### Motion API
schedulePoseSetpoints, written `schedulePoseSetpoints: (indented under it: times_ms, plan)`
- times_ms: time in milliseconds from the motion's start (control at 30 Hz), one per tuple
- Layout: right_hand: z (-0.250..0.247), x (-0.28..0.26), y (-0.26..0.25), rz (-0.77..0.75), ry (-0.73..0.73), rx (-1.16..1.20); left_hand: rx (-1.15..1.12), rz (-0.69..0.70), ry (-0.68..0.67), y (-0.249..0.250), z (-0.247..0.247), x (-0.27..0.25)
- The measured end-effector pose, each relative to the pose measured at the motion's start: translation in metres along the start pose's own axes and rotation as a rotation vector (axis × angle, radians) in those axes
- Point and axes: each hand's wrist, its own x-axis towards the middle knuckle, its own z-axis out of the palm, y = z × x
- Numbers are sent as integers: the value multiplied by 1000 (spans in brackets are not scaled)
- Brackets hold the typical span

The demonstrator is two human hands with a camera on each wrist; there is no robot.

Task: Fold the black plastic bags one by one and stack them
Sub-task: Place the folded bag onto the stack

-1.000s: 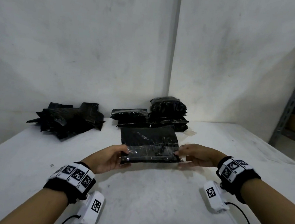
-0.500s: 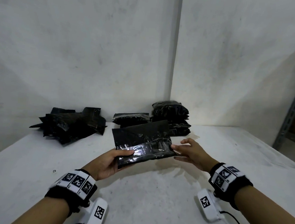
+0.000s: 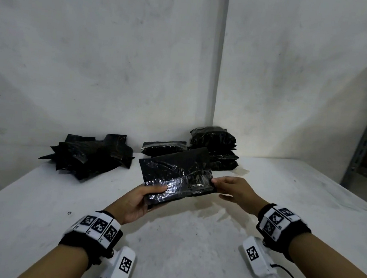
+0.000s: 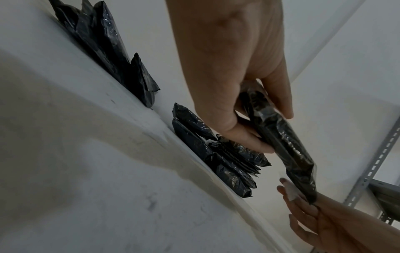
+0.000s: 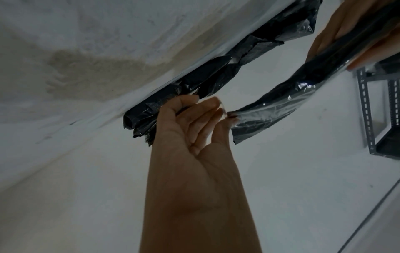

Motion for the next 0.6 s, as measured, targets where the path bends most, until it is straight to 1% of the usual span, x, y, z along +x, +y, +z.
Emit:
schedulePoseSetpoints:
  times_ms: [267, 433, 500, 600]
  plan:
    - [6, 2, -10, 86, -112, 89, -5, -12, -8, 1, -2, 0]
    - [4, 0, -17, 135, -135, 162, -6, -9, -19, 2, -2, -2]
    - [4, -3, -22, 200, -193, 220, -15, -22, -27, 3, -2, -2]
    - [9, -9, -27, 281, -355, 219, -8, -47, -60, 5, 3, -2]
